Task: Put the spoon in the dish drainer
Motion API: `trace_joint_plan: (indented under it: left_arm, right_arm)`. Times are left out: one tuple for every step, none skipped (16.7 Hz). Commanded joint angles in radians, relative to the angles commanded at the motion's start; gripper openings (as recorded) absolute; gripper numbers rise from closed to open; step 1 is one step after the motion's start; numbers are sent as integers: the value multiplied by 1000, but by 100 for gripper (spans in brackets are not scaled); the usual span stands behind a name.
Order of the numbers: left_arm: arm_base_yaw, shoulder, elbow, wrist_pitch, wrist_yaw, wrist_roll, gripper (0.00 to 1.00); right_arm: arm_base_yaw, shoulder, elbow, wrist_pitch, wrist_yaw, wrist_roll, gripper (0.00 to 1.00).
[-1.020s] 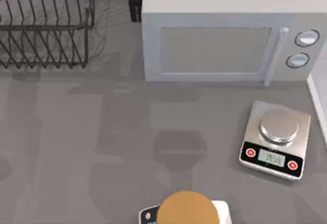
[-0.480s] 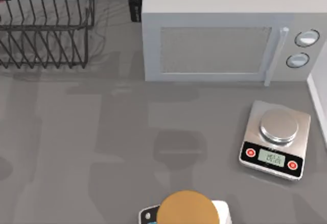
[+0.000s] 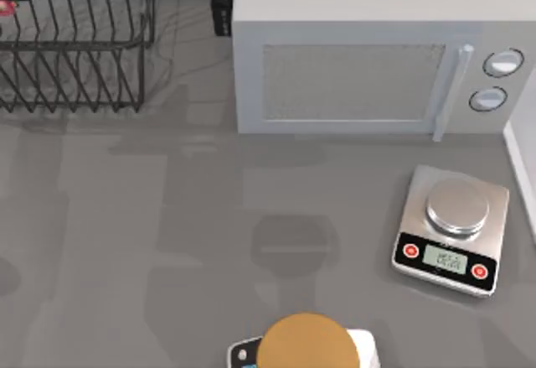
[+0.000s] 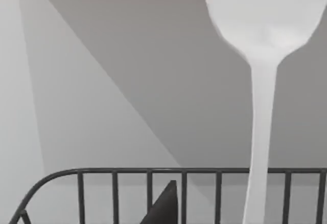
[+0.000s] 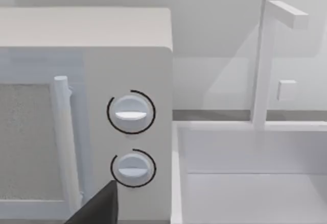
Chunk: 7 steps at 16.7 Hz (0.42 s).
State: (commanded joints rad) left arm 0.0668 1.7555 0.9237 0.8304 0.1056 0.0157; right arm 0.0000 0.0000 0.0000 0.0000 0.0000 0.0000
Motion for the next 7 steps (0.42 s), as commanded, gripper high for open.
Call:
trace_joint_plan:
  left_arm:
    - [0,0,0,0,0,0,98]
    - [0,0,0,0,0,0,100]
    - [0,0,0,0,0,0,100]
    - [0,0,0,0,0,0,100]
    - [0,0,0,0,0,0,100]
    - [0,0,0,0,0,0,100]
    - [0,0,0,0,0,0,100]
  right_arm:
    - [0,0,0,0,0,0,100]
    - [0,0,0,0,0,0,100]
    - [0,0,0,0,0,0,100]
    - [0,0,0,0,0,0,100]
    - [0,0,0,0,0,0,100]
    - [0,0,0,0,0,0,100]
    - [0,0,0,0,0,0,100]
